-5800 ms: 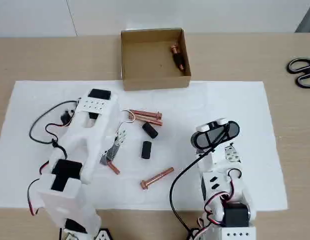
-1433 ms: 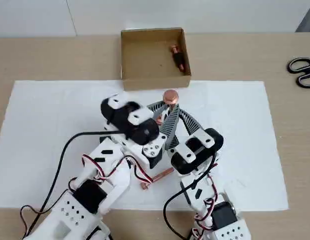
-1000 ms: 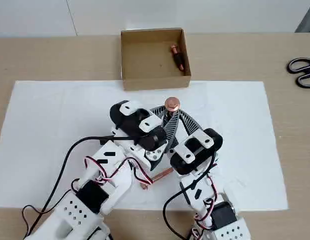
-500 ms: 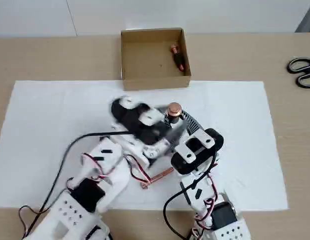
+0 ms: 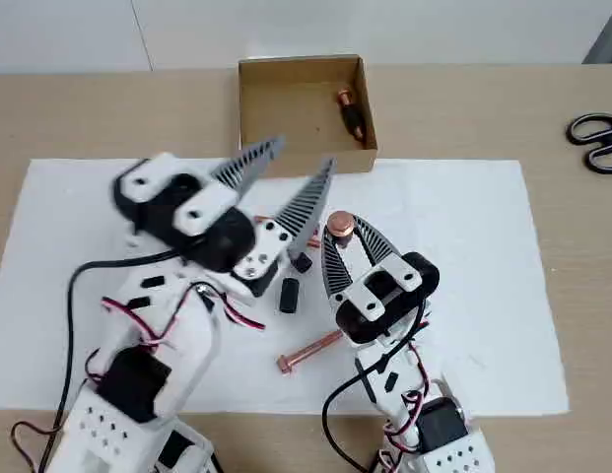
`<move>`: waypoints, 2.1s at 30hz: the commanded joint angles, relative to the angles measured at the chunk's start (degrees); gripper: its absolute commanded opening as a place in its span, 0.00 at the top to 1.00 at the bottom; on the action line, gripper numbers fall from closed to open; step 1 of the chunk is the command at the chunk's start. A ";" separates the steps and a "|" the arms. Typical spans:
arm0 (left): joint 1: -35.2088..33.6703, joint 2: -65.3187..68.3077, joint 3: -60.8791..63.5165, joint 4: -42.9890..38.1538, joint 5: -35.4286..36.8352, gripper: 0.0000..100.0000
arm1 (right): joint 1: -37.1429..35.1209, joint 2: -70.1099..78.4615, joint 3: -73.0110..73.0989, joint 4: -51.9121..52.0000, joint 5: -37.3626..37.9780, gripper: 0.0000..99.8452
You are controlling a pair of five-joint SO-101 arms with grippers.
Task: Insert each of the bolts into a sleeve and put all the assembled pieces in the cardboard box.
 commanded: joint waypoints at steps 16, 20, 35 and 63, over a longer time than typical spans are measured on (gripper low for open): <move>-8.97 -31.56 27.12 -1.23 0.18 0.99 | 8.40 -0.92 -7.74 6.99 0.18 1.00; -9.41 -41.76 36.26 -1.14 0.26 0.99 | 15.16 -0.84 -8.88 5.93 0.09 1.00; -11.69 -40.62 41.89 -1.41 0.44 0.99 | 35.03 30.99 -33.14 3.21 0.00 1.00; -11.78 -40.70 41.80 -1.41 0.18 0.99 | 14.90 113.10 -99.78 2.51 16.26 1.00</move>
